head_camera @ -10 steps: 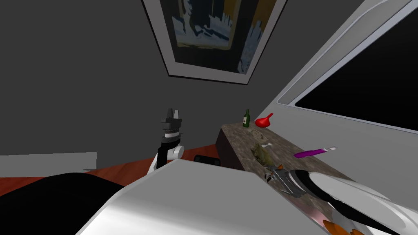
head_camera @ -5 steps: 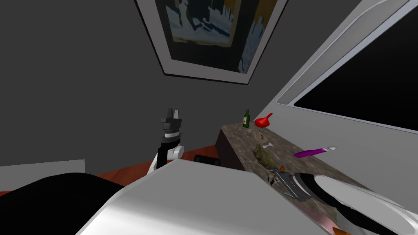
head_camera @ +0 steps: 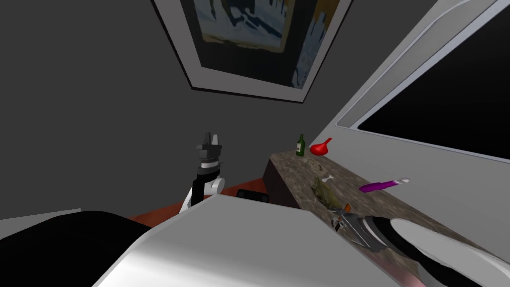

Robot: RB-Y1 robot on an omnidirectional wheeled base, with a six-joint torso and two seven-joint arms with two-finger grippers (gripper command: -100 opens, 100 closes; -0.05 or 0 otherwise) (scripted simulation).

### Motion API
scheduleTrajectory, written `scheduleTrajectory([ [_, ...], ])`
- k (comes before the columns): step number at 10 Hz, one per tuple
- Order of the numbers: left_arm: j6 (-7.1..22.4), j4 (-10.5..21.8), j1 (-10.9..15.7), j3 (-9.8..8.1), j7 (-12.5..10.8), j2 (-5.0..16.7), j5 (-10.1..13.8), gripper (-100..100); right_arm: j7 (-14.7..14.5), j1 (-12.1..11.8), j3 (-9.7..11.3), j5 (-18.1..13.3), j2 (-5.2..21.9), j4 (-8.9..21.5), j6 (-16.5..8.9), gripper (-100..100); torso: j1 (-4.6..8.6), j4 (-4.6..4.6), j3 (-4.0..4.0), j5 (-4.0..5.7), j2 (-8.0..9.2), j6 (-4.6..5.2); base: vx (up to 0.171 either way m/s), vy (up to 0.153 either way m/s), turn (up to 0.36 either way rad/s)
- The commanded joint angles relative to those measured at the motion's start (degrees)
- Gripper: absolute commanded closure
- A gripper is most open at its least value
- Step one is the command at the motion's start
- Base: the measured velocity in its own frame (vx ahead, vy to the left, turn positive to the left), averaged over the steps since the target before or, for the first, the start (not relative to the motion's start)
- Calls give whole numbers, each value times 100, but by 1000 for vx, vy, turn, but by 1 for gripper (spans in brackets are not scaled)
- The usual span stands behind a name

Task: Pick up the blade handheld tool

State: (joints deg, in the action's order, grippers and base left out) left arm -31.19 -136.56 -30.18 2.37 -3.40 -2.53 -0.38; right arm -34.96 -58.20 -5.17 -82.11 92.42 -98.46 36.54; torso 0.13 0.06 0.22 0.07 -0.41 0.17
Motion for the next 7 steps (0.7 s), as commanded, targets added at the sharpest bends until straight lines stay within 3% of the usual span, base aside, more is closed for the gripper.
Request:
scheduleTrajectory([
  [1, 0, 0, 0, 0, 0, 0, 0, 0, -286, -84, -80, 81, -47, 63, 23, -100, 0, 0, 0, 0, 0, 0, 65, 32, -89],
  [7, 0, 0, 0, 0, 0, 0, 0, 0, -1152, -85, -71, 359, -284, 404, 92, -100, 0, 0, -1, 0, 2, -1, 49, 40, -62],
])
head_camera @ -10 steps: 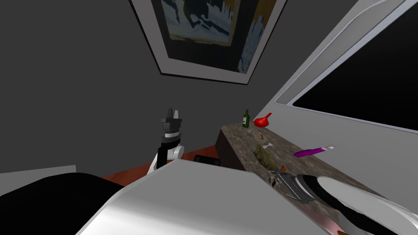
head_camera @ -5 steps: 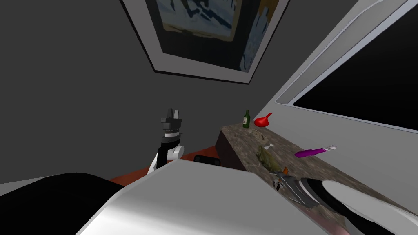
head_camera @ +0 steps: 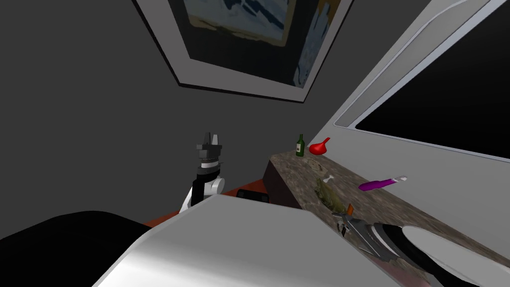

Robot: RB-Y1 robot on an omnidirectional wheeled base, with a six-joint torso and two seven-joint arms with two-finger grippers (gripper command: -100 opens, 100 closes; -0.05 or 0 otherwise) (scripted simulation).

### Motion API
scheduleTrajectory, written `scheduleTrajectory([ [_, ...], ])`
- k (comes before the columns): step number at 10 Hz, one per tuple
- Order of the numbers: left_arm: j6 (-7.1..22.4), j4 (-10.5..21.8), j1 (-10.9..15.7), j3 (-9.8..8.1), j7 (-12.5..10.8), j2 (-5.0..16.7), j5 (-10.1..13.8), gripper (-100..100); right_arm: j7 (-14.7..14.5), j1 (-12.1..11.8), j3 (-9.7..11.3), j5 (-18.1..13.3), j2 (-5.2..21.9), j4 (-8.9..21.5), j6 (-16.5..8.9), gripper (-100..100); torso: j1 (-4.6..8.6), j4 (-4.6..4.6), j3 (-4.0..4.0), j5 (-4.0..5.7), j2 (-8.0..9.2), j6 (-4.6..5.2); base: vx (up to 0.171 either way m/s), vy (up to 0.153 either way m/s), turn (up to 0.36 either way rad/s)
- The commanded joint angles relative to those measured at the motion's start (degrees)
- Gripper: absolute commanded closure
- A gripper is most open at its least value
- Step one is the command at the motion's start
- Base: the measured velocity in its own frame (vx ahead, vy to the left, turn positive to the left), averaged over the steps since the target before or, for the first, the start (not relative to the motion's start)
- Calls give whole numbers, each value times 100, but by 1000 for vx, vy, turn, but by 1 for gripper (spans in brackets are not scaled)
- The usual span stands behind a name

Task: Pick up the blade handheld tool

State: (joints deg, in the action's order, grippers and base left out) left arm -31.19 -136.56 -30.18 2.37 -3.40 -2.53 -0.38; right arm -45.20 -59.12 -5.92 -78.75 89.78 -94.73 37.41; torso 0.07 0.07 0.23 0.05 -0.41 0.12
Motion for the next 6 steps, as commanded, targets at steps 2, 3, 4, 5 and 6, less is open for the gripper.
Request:
scheduleTrajectory([
  [2, 0, 0, 0, 0, 0, 0, 0, 0, -404, 6, 8, 162, -138, 202, 40, -100, 5, -1, -2, 0, 5, -2, 46, 36, -61],
  [3, 0, 0, 0, 0, 0, 0, 0, 0, -524, 6, 8, 162, -138, 202, 40, -100, 1, -1, -1, 0, 1, 3, 60, 50, -78],
  [4, 0, 0, 0, 0, 0, 0, 0, 0, -606, 6, 8, 162, -138, 202, 40, -100, 0, 0, 0, -1, 0, -1, 32, 26, 6],
  [5, 0, 0, 0, 0, 0, 0, 0, 0, -524, -8, 2, 153, -133, 185, 31, -100, 6, -1, -2, 0, 5, -2, 11, 7, 4],
  [6, 0, 0, 1, 0, 0, 0, 0, 0, -551, -6, 2, 155, -133, 188, 34, 100, 13, -2, -6, 2, 12, -1, 0, 0, 0],
])
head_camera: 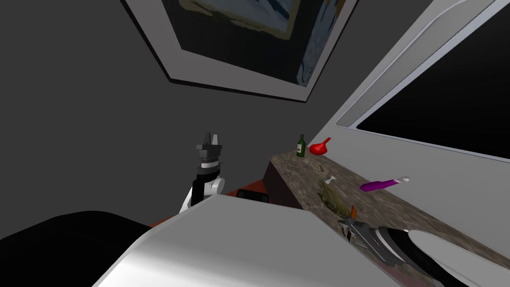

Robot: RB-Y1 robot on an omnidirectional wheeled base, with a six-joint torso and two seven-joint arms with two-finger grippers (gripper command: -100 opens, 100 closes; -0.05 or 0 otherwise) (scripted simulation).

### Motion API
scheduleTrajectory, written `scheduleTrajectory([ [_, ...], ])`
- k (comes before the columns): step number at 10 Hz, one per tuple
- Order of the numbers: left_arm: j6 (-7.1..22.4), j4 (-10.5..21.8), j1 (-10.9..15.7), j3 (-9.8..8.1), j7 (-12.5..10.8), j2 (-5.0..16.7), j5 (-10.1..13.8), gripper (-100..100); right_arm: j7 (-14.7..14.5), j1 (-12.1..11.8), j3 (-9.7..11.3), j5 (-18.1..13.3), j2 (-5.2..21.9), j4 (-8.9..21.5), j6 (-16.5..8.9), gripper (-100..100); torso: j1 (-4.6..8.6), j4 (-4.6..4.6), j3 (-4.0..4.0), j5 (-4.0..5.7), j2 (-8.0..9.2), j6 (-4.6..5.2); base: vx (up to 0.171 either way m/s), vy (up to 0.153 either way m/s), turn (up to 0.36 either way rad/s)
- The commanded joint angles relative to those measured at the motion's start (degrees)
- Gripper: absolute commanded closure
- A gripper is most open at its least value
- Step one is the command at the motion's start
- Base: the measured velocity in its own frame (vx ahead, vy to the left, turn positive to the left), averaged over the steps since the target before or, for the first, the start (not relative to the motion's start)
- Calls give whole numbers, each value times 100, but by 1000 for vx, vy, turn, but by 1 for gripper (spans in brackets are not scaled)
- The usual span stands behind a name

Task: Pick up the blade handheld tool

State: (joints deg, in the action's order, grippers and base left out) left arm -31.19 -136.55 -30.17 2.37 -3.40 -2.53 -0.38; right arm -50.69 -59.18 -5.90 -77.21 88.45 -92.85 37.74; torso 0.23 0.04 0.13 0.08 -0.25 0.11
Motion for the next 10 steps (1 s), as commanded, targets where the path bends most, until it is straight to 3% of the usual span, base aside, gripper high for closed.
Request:
scheduleTrajectory([
  [1, 0, 0, 0, 0, 0, 0, 0, 0, 0, 0, 0, 0, 0, 0, 0, 100, 0, 0, 0, 0, 0, 0, 1, -3, -12],
  [4, 0, 0, 0, 0, 0, 0, 0, 0, 2, 0, -5, 2, 1, 4, -1, 100, 10, 4, 5, 13, -6, -6, 0, 0, 0],
  [5, 0, 0, 0, 0, 0, 0, 0, 0, 3, 1, -5, 3, 0, 4, -2, 0, 10, 4, 5, 13, -7, -7, 0, 0, 0],
  [6, 0, 0, 0, 0, 0, 0, 0, 0, 290, 13, 2, -132, 113, -157, -28, 100, 10, 4, 6, 13, -7, -7, -68, -44, 124],
  [10, 0, 0, 1, 0, 0, 0, 0, 0, 789, 14, -2, -271, 232, -327, -62, 100, 33, -1, -4, 17, 9, -16, -67, -56, 74],
])
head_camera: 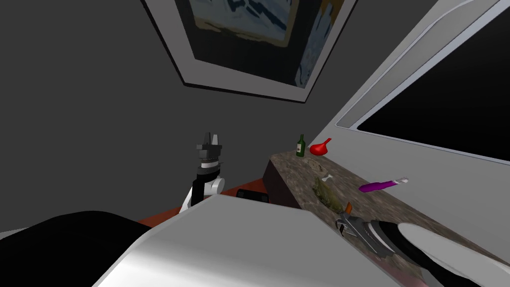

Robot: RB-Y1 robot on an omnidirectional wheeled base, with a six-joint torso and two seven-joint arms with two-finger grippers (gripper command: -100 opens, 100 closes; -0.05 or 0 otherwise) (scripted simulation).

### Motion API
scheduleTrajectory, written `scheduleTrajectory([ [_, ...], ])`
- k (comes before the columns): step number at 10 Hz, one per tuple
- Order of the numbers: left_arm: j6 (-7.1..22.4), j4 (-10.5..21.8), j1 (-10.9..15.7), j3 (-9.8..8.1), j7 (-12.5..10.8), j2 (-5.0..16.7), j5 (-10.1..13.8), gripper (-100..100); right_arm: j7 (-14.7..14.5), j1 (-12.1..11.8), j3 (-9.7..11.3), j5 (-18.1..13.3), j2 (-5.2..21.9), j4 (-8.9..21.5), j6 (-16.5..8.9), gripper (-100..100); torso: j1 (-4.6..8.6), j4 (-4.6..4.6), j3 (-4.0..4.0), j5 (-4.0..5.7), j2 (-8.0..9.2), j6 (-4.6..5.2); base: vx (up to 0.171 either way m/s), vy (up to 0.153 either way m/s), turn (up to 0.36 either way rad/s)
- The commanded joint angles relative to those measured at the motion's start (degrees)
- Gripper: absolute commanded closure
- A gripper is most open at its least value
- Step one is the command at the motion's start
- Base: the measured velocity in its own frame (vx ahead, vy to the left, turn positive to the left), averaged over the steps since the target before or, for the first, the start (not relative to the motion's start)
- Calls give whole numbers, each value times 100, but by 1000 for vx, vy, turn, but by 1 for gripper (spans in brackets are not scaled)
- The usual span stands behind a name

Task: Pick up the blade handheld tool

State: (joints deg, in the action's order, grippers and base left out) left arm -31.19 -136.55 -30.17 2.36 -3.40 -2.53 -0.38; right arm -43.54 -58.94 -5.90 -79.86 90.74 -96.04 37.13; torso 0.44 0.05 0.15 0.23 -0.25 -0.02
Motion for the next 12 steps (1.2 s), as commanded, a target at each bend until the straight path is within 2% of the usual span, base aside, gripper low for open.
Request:
scheduleTrajectory([
  [1, 0, 0, 0, 0, 0, 0, 0, 0, 286, -9, -7, -145, 122, -179, -36, 100, 0, 0, 0, 0, 0, 0, -70, -26, 103],
  [3, 0, 0, 0, 0, 0, 0, 0, 0, 497, -9, -7, -145, 122, -179, -36, 100, -1, -1, -1, -2, 1, -8, -45, -37, 47],
  [6, 0, 0, 0, 0, 0, 0, 0, 0, 1056, -8, -16, -424, 359, -521, -105, 100, -4, -2, -1, -5, 1, -6, -75, -45, 107],
  [8, 0, 0, 0, 0, 0, 0, 0, 0, 1344, -8, -16, -424, 359, -521, -105, 100, 1, -3, -3, -4, 4, -5, -56, -39, 24],
  [9, 0, 0, 0, 0, 0, 0, 0, 0, 1548, -7, -21, -563, 478, -691, -139, 100, -7, -1, 2, -5, -5, -2, -62, -33, 95],
  [10, 0, 0, 1, 0, 0, 0, 0, 0, 1700, -7, -21, -563, 478, -691, -139, 100, -8, -2, 0, -7, -2, -11, -67, -38, 82],
  [11, 0, 0, 0, 0, 0, 0, 0, 0, 1768, -7, -21, -563, 478, -691, -139, 100, -7, -3, 0, -6, -2, -7, -25, -21, 15],
  [12, 0, 0, 0, 0, 0, 0, 0, 0, 1984, -6, -25, -702, 596, -862, -174, 100, -11, -1, 4, -7, -10, -3, -69, -37, 112],
])
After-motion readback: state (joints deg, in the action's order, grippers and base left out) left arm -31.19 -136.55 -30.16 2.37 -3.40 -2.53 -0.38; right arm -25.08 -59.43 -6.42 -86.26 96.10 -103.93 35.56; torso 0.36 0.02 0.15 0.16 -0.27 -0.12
